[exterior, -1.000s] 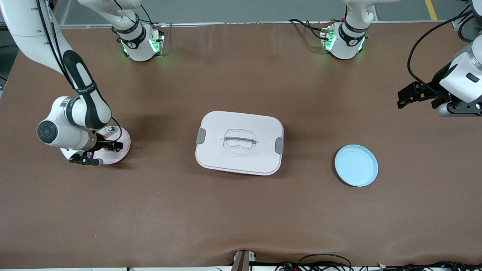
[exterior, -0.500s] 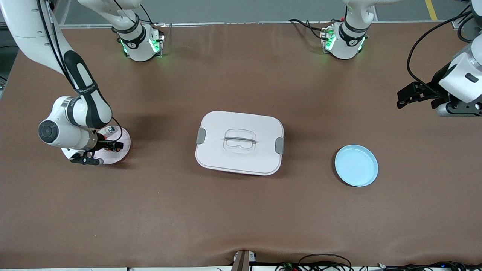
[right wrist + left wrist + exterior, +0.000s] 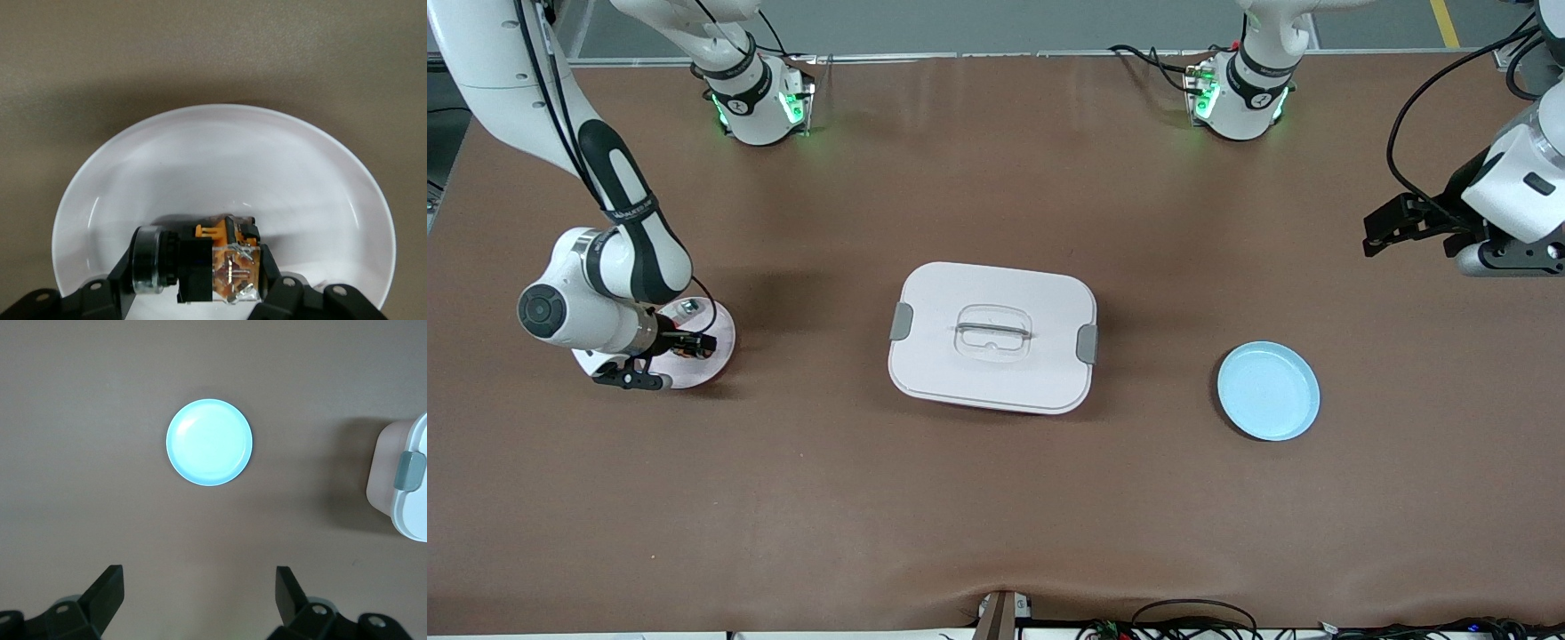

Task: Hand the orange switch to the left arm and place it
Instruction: 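Lower the right gripper and close it on the orange switch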

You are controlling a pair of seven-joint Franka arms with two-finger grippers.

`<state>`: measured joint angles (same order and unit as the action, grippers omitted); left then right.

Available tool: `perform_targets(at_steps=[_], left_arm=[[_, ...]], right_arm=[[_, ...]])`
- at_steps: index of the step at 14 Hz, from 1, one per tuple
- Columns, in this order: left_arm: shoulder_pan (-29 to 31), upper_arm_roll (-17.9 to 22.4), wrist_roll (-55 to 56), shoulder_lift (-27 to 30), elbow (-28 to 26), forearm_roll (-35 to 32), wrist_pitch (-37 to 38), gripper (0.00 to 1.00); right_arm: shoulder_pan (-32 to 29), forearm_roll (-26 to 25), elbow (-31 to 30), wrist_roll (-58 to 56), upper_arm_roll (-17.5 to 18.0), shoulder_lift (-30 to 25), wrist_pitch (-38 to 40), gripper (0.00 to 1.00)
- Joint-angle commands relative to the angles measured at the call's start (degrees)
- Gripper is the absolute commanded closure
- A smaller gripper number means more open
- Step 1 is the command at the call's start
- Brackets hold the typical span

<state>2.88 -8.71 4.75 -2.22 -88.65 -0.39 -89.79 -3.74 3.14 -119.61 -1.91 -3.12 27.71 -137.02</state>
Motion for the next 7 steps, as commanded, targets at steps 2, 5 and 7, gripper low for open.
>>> perform_targets(at_steps=[2,5,7], left_arm=[[-0.1,-0.2,0.5,0.0,0.1,0.0,-0.5,0.00],[-0.1,-0.2,0.5,0.0,0.1,0.0,-0.5,0.00],[-0.1,-0.2,0.6,0.0,0.3,0.2,-0.5,0.00]], right_arm=[[1.2,0.3,0.6,0.0,0.3,-4.9,6.8,0.84],[2.3,-0.3,3.8,0.4,0.1,-9.9,16.8,0.83],[2.4,-0.6,8.1,0.4,0.2,-11.7,24.5,0.83]])
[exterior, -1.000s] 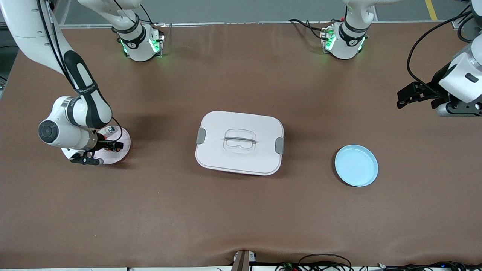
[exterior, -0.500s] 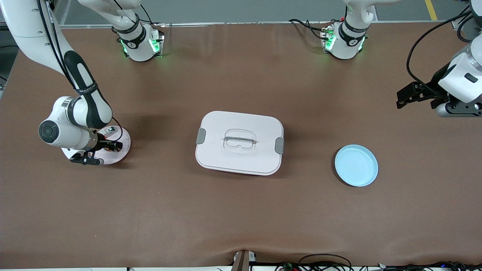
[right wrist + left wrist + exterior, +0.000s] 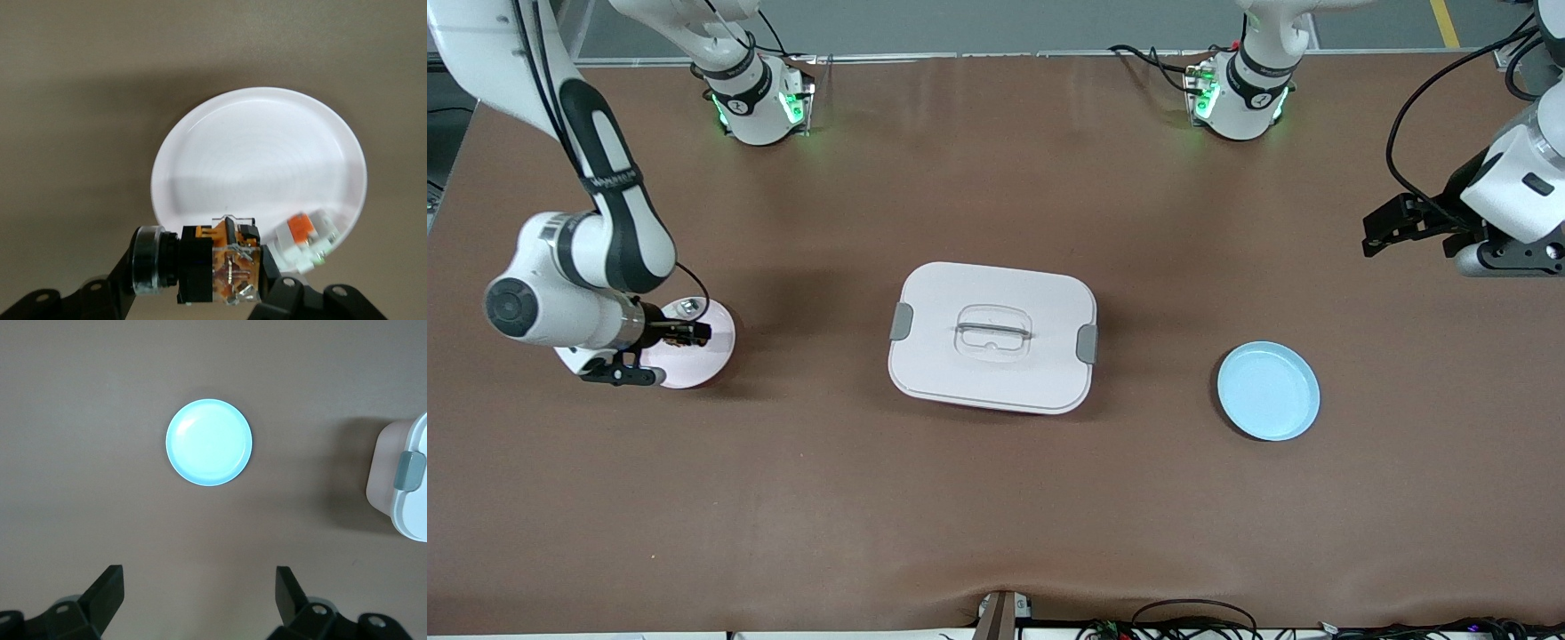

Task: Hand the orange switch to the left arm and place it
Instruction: 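Lift the switch with the right gripper and carry it over the box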

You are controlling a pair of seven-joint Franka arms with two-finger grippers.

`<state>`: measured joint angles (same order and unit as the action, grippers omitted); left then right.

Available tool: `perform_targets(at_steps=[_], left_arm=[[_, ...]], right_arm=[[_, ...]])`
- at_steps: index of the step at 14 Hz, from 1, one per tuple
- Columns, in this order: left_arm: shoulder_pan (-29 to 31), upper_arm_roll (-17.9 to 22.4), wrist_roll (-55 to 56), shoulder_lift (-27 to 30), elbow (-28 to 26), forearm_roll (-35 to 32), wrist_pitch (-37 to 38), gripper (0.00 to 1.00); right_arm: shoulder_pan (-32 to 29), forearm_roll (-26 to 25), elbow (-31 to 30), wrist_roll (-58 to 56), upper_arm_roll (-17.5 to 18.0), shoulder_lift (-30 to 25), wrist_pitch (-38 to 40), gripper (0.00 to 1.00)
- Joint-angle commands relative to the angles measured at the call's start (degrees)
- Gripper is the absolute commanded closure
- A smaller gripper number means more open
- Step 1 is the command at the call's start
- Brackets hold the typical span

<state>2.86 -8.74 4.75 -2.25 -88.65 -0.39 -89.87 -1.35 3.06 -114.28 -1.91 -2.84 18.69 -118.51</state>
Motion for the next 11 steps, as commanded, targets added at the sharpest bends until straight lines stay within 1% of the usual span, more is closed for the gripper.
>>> perform_targets(at_steps=[1,2,5,6,8,9,10,11], left_arm=[[0.0,-0.1,0.6,0.1,0.2,0.3,-0.3,0.00],[0.0,-0.1,0.6,0.2,0.1,0.3,-0.2,0.00],[0.0,-0.3,0.7,0.5,0.2,0.7,0.1,0.00],[0.0,-0.3,0.7,0.6,0.2,0.8,0.1,0.00],[-0.2,-0.6,0.6,0.8,0.3,0.9,0.0,0.00],[-0.3,-0.7,0.4,1.0,0.2,0.9,0.1,0.00],[-0.3,-1.2,0.3,1.0,0.2,1.2,0.1,0.00],[-0.3,-1.7,0.1,1.0,0.1,2.3,0.1,0.00]], right_arm=[[0.6,-0.5,5.5,0.7,-0.1,-3.5,10.4,0.83],[2.0,-0.6,8.6,2.6,-0.2,-4.1,15.9,0.83],[9.1,-3.8,18.9,18.1,0.2,-4.3,30.8,0.83],[11.6,-3.8,21.4,23.0,0.2,-4.3,34.2,0.83],[17.1,-2.6,24.6,32.3,0.3,-4.3,38.2,0.84],[20.2,-1.1,25.4,37.8,0.3,-4.3,38.4,0.85],[22.9,2.1,26.2,44.1,0.2,-3.9,38.3,0.85],[24.3,6.7,27.9,49.8,0.2,-3.7,38.1,0.85]])
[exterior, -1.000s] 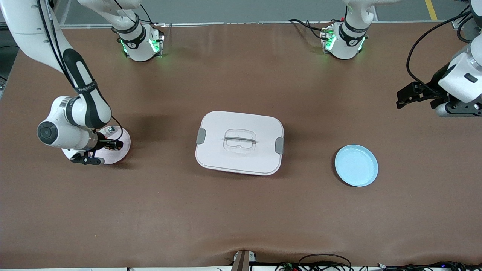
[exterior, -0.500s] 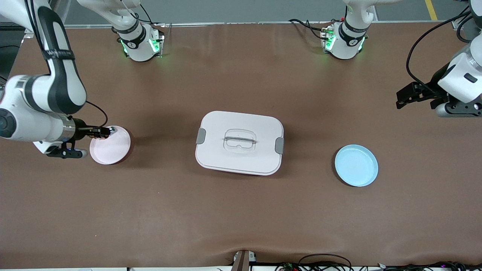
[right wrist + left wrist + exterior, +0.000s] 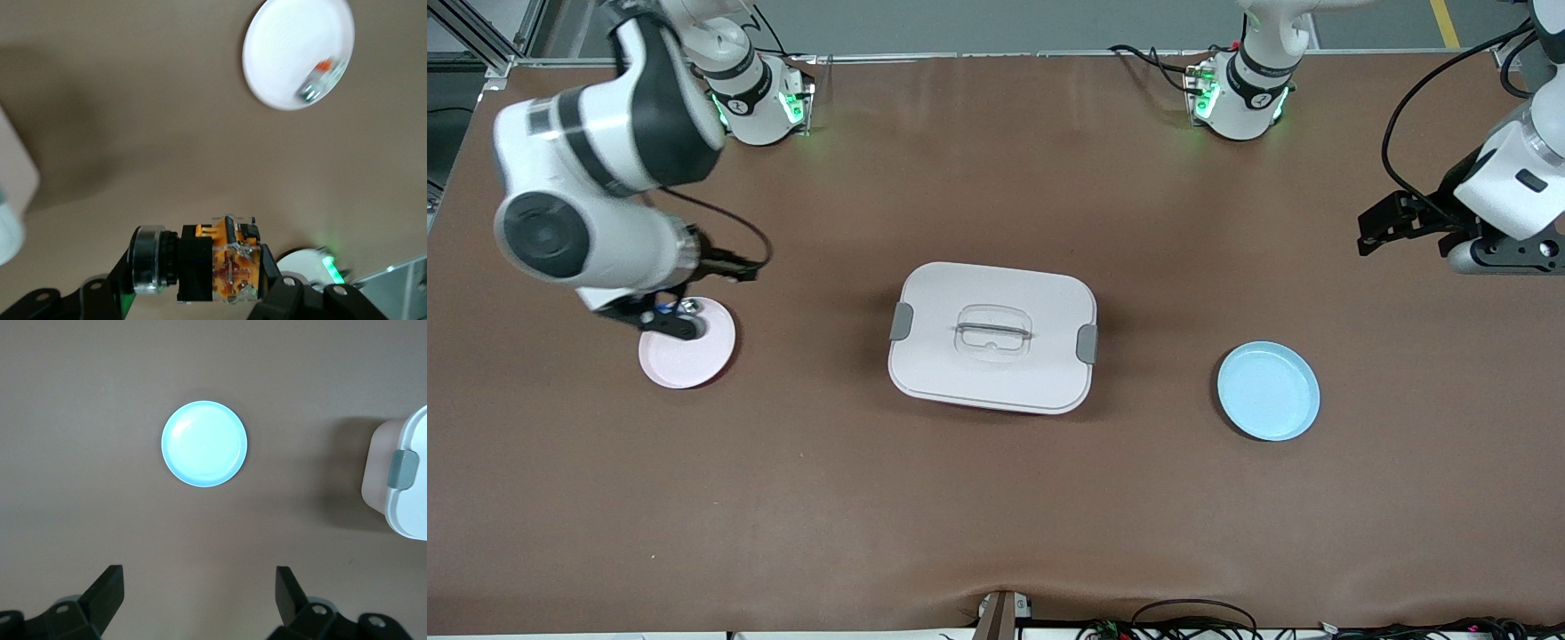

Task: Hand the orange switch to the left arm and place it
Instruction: 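Lift the switch with the right gripper and carry it over the box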

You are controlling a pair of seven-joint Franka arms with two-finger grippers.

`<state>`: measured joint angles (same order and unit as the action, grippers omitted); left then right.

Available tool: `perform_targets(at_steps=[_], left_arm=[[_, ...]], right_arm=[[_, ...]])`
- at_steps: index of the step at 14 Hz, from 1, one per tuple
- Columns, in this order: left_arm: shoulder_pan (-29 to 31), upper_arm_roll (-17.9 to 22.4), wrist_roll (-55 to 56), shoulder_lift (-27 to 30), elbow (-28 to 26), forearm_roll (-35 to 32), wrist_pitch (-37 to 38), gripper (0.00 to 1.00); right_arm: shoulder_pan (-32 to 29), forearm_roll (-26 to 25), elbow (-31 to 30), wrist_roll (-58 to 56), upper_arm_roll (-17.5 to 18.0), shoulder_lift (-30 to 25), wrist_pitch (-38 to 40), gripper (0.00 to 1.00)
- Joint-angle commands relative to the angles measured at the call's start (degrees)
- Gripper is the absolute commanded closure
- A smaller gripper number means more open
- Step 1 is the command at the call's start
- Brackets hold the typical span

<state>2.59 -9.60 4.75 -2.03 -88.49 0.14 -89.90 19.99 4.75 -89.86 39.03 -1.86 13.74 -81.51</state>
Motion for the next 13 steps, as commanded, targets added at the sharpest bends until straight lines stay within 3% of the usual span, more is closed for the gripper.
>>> perform_targets(at_steps=[1,3,6,13], left_arm=[[0.0,-0.9,-0.3,0.8,-0.2,3.1,0.3,0.00],[0.0,-2.9,-0.6,0.9,-0.5,3.8,0.3,0.00],[0.0,-4.4,-2.2,1.4,-0.6,4.9,0.3,0.00],[0.3,-7.1,-4.1,1.7,-1.8,20.6,-1.5,0.00]], right_arm=[[4.0,9.8,4.8,13.6,-0.8,1.6,0.7,0.85],[6.5,16.8,6.1,20.7,-0.8,3.2,-1.3,0.85],[10.5,25.8,7.6,28.6,-0.8,5.5,-10.3,0.85],[18.8,46.6,12.4,46.1,-0.8,12.2,-33.8,0.85]])
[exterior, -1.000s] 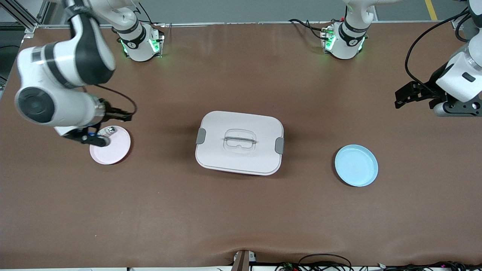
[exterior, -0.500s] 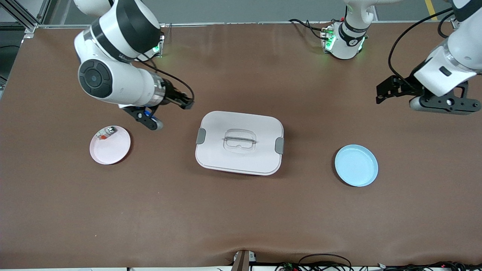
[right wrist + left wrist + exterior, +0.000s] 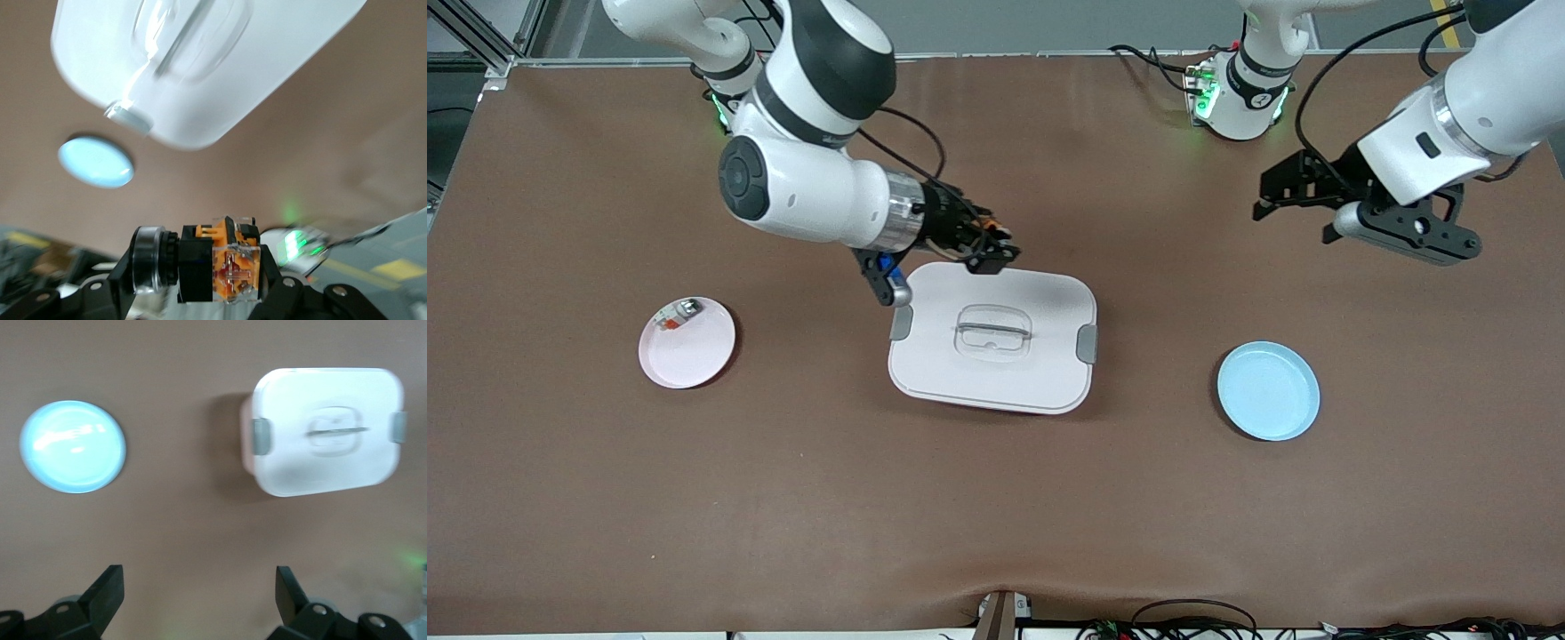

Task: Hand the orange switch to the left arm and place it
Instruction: 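Lift the switch with the right gripper and carry it over the box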

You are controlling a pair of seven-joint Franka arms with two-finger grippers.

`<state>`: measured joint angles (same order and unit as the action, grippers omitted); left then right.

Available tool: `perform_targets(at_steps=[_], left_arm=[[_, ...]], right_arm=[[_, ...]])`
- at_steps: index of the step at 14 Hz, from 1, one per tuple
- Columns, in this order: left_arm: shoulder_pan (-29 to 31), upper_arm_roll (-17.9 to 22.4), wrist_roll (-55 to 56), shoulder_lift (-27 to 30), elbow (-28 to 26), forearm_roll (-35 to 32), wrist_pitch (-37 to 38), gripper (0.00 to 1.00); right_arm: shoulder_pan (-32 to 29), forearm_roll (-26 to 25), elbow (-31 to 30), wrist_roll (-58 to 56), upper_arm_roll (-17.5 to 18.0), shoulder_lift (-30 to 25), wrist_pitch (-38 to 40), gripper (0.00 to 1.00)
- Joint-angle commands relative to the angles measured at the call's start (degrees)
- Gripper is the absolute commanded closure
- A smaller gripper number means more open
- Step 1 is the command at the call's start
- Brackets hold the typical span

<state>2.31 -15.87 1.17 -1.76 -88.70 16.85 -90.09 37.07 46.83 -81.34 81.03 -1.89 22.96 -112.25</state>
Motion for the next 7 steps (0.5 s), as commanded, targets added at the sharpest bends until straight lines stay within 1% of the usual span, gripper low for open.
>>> perform_targets(at_steps=[1,4,6,7], left_arm=[[0.6,-0.8,-0.5,1.8,-3.0,6.0,-2.9,0.00],[0.4,-1.4,-0.5,4.7,-8.4,11.8,-8.3,0.00],[0.4,-3.3,-0.1,6.1,-11.0,13.3,-11.7,0.00],[0.4,-4.1,0.1,6.3,-12.1,13.3,-12.8,0.03]], right_arm=[[3.3,6.8,4.1,5.6,-0.7,3.6,-6.5,0.85],[6.2,11.6,4.1,8.8,-0.7,5.2,-15.7,0.85],[7.3,14.9,4.6,10.8,-0.7,6.1,-18.5,0.85],[7.7,16.2,5.1,11.9,-0.7,6.4,-19.5,0.85]])
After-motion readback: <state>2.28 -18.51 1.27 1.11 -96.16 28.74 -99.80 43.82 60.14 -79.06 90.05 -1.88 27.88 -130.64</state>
